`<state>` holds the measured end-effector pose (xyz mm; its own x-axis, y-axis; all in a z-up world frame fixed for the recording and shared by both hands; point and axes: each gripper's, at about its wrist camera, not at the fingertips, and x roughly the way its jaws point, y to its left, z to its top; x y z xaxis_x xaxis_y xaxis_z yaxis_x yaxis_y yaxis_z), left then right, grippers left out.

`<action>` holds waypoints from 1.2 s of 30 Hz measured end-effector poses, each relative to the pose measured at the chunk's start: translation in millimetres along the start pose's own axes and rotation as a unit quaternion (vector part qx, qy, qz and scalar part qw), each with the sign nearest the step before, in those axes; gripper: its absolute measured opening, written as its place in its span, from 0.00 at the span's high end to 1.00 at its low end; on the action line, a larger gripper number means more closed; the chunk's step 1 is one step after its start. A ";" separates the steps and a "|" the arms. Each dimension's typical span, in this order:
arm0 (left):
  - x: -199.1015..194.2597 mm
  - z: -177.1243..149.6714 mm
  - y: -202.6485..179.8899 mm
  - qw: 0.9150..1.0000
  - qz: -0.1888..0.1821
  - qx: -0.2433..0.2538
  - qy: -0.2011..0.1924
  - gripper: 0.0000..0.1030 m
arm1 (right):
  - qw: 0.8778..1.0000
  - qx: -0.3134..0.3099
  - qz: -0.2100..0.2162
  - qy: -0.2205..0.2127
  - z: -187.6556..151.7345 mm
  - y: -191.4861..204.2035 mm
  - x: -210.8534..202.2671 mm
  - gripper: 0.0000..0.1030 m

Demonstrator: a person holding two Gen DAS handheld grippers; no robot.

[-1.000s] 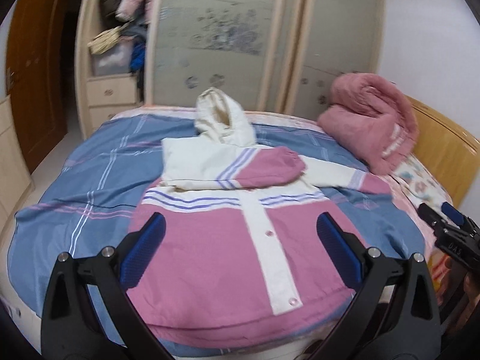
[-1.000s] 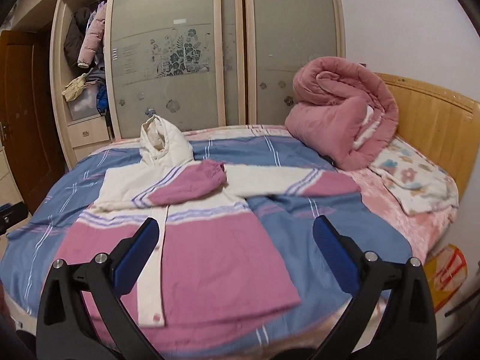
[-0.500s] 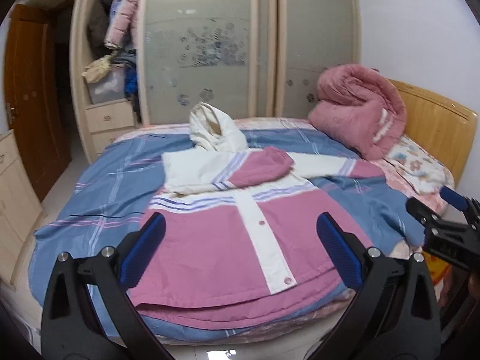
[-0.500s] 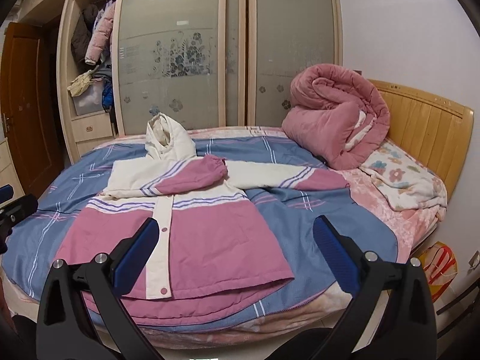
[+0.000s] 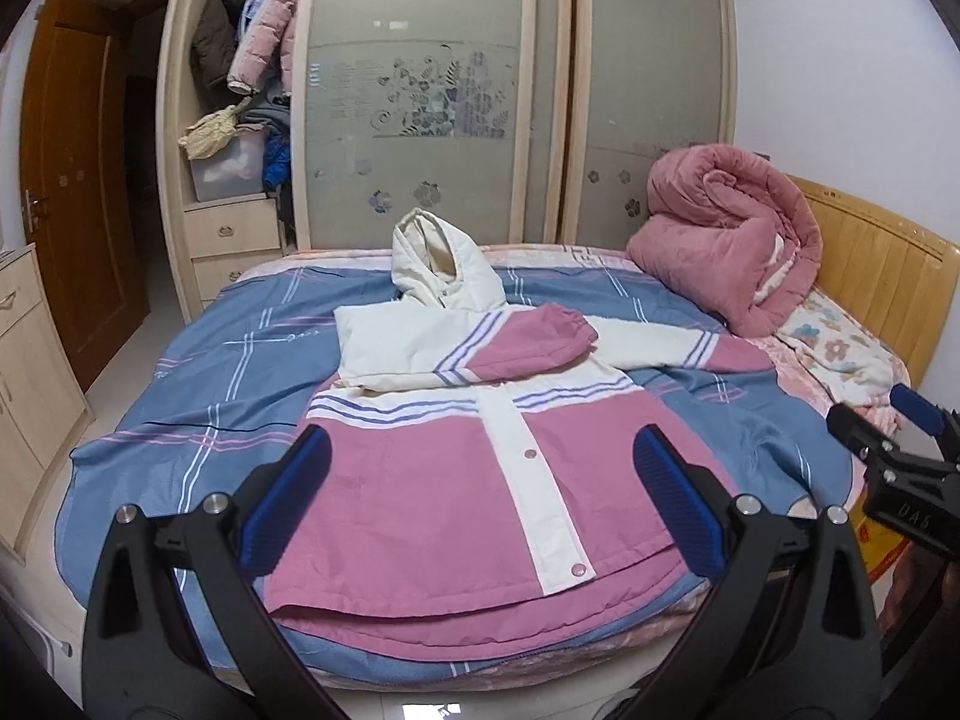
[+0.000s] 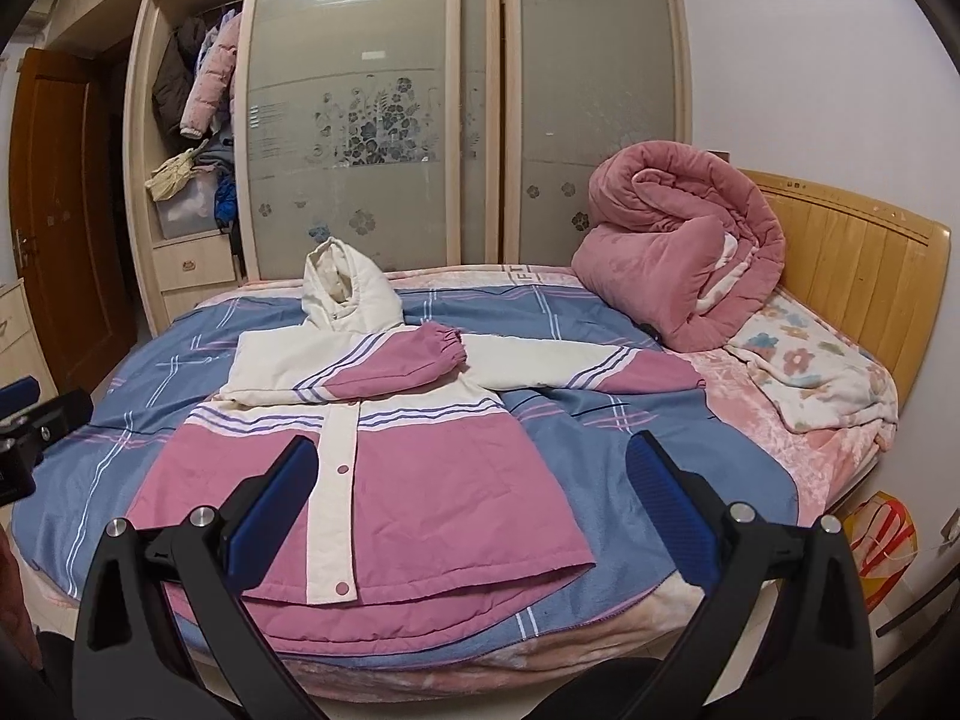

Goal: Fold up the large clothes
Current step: 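Move the right gripper to the cuff of the still-spread sleeve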

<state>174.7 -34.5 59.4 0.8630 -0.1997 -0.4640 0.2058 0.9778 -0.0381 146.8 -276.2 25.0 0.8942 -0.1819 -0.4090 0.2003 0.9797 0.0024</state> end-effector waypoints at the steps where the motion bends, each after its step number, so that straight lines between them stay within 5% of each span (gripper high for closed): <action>1: 1.0 0.4 -0.1 1.000 0.000 0.001 0.001 0.02 | 1.000 0.003 0.000 0.001 -0.4 -1.3 0.1 0.01; 21: 30.9 9.3 6.2 1.000 0.004 0.008 0.014 0.02 | 0.999 0.033 0.003 0.023 8.7 -18.0 50.1 0.01; 27: 50.0 10.4 16.5 1.000 0.004 -0.011 0.025 0.02 | 0.994 0.098 0.039 0.039 29.7 -79.0 81.9 0.01; 36: 77.8 18.6 30.2 0.999 0.001 -0.037 0.028 0.02 | 0.954 0.255 0.150 0.050 57.8 -193.1 169.2 0.01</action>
<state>256.6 -21.6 38.6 0.8359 -0.1957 -0.5129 0.1672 0.9807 -0.1016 282.6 -500.9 8.0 0.9045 0.1333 -0.4050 0.1331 0.8142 0.5652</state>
